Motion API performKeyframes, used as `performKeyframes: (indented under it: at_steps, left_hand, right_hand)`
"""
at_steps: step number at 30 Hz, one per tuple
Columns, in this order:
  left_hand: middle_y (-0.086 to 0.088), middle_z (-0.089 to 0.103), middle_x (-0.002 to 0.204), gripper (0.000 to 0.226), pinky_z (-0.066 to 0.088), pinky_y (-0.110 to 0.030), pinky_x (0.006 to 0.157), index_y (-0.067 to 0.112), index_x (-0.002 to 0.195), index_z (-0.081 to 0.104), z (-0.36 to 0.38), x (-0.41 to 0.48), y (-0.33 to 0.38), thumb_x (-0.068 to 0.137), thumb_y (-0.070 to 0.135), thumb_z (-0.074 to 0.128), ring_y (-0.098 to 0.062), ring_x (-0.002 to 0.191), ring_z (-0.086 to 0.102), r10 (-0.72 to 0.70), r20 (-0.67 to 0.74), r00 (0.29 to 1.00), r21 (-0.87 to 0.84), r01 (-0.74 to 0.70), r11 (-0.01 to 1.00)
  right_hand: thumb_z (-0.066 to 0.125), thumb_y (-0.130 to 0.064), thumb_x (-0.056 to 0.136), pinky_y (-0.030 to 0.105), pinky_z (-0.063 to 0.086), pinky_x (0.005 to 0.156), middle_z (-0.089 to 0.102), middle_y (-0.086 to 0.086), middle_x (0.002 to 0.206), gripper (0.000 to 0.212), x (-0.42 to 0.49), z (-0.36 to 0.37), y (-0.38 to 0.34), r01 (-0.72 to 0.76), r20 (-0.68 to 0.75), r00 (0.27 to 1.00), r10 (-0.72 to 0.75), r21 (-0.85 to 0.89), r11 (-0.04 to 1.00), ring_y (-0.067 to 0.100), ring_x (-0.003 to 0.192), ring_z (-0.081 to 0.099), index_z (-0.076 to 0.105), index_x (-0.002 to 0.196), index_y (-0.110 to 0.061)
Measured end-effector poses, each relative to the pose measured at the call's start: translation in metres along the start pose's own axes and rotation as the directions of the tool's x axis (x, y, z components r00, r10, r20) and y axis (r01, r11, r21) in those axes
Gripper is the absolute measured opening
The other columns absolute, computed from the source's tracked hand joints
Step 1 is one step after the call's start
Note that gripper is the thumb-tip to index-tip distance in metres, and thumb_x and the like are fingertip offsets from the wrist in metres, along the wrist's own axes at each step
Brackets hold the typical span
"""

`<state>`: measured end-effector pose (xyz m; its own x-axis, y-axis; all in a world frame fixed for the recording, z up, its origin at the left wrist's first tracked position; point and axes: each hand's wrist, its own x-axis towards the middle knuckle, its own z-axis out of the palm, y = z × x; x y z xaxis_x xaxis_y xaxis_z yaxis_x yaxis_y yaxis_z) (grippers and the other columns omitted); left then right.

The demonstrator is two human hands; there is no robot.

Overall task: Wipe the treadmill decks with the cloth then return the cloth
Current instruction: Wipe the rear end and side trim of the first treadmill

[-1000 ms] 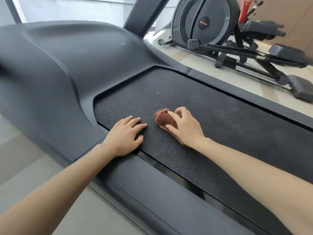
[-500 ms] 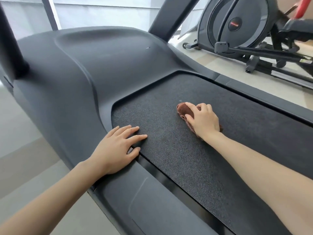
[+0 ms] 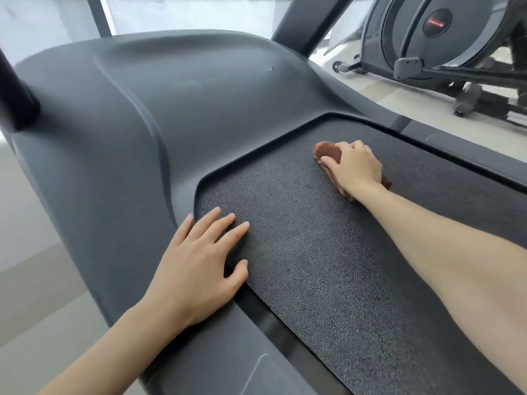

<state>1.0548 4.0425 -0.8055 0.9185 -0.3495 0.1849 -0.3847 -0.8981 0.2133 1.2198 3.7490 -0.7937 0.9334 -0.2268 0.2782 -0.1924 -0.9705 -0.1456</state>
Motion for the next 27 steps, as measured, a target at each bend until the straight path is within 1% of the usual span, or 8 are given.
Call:
performKeyframes:
  at_steps: [3,5,8,11,13,19,24,27]
  left_hand:
    - [0.002,0.031,0.151,0.074,-0.002,-0.034,0.117,0.020,0.144,0.034,-0.002,0.006,-0.003,0.078,0.053,0.026,-0.016,0.145,0.009,-0.173,-0.079,0.982,0.029,0.175,0.984]
    - [0.001,0.031,0.152,0.076,-0.004,-0.032,0.116,0.017,0.144,0.033,-0.002,0.007,-0.003,0.077,0.052,0.025,-0.017,0.145,0.009,-0.200,-0.068,0.977,0.049,0.204,0.978]
    - [0.003,0.029,0.152,0.075,-0.008,-0.033,0.115,0.021,0.145,0.032,-0.001,0.006,-0.003,0.079,0.054,0.017,-0.017,0.145,0.006,-0.165,-0.033,0.986,0.142,0.168,0.975]
    - [0.005,0.024,0.155,0.080,-0.009,-0.033,0.116,0.024,0.147,0.026,-0.003,0.002,-0.008,0.078,0.058,0.004,-0.016,0.145,0.002,-0.126,-0.007,0.992,0.192,0.125,0.973]
    - [0.007,0.023,0.155,0.087,-0.010,-0.031,0.116,0.027,0.147,0.025,-0.007,-0.002,-0.013,0.073,0.060,-0.005,-0.014,0.145,0.002,-0.095,0.016,0.995,0.196,0.090,0.977]
    - [0.011,0.026,0.153,0.089,-0.011,-0.029,0.115,0.026,0.145,0.031,-0.016,-0.012,-0.019,0.071,0.060,-0.006,-0.010,0.145,0.004,-0.046,0.062,0.997,0.198,0.033,0.980]
    - [0.009,0.031,0.151,0.087,-0.009,-0.030,0.115,0.024,0.144,0.035,-0.015,-0.012,-0.019,0.074,0.060,-0.003,-0.013,0.145,0.009,-0.041,0.055,0.998,0.200,0.029,0.979]
    - [0.007,0.033,0.150,0.086,-0.008,-0.031,0.116,0.023,0.143,0.036,-0.015,-0.012,-0.020,0.074,0.059,-0.001,-0.014,0.144,0.011,-0.037,0.057,0.998,0.204,0.025,0.979]
  right_hand:
    - [0.044,-0.050,0.094,0.042,0.041,0.091,0.051,0.014,0.126,0.049,-0.005,0.001,-0.006,0.057,-0.031,0.998,-0.059,-0.056,0.997,0.031,0.119,0.044,0.050,0.131,-0.018]
    - [0.045,-0.049,0.093,0.040,0.041,0.090,0.052,0.012,0.125,0.046,-0.011,-0.003,-0.017,0.127,-0.026,0.991,-0.128,-0.029,0.992,0.031,0.118,0.046,0.052,0.128,-0.020]
    - [0.047,-0.049,0.092,0.036,0.043,0.086,0.054,0.007,0.120,0.043,-0.033,-0.005,-0.047,0.288,-0.035,0.957,-0.288,0.017,0.957,0.027,0.113,0.049,0.054,0.125,-0.023]
    - [0.048,-0.051,0.090,0.035,0.045,0.080,0.056,0.003,0.114,0.043,-0.068,-0.006,-0.075,0.470,-0.054,0.882,-0.468,0.051,0.881,0.023,0.106,0.052,0.055,0.123,-0.025]
    - [0.051,-0.050,0.089,0.034,0.045,0.077,0.057,0.001,0.112,0.043,-0.091,-0.010,-0.079,0.541,-0.074,0.841,-0.536,0.090,0.836,0.022,0.102,0.054,0.057,0.122,-0.024]
    - [0.057,-0.048,0.086,0.032,0.046,0.078,0.060,-0.002,0.107,0.042,-0.157,-0.036,-0.057,0.601,-0.084,0.799,-0.596,0.165,0.782,0.019,0.094,0.056,0.061,0.121,-0.025]
    - [0.056,-0.048,0.086,0.030,0.047,0.081,0.062,-0.003,0.105,0.042,-0.201,-0.050,-0.024,0.722,-0.125,0.689,-0.714,0.205,0.661,0.018,0.089,0.058,0.064,0.118,-0.022]
    - [0.059,-0.047,0.083,0.031,0.051,0.077,0.064,-0.001,0.102,0.041,-0.191,-0.054,-0.022,0.753,-0.118,0.647,-0.754,0.253,0.607,0.018,0.086,0.061,0.067,0.114,-0.022]
